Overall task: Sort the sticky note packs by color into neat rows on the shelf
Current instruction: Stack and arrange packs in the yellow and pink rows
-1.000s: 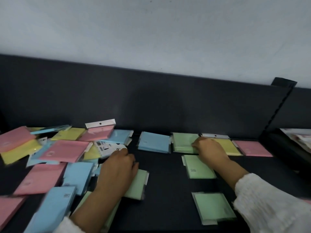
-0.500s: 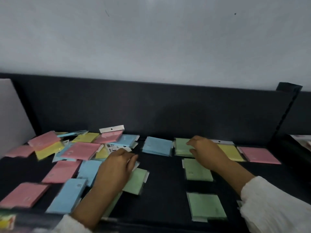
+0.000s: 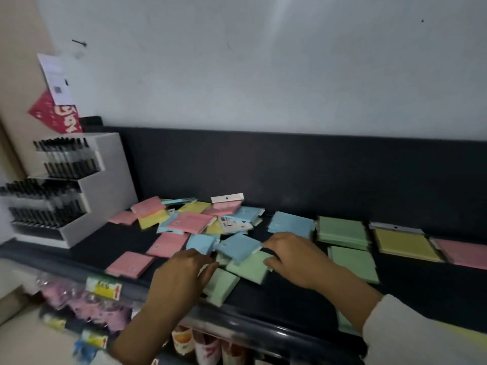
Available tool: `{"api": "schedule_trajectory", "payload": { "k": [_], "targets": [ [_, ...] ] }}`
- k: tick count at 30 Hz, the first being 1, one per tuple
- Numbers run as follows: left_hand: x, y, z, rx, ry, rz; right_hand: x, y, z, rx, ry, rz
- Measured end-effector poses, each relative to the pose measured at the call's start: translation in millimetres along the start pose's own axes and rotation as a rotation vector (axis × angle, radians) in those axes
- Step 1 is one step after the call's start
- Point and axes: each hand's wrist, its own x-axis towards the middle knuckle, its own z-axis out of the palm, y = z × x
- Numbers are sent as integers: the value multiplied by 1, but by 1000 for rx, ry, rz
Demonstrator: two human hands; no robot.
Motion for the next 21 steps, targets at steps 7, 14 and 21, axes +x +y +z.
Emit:
{"api": "schedule_trajectory", "payload": {
  "k": [7,14,21],
  "targets": [
    [-9,-42,-11,33,1,-49,25,-43,6,5,-28,-51],
    [1,-115,-7,10,-50,-5,73,-88,21,-3,-3,4],
    [28,-204,-7,-164,-378,174,131,-152,44,43,-106,41]
  ]
}}
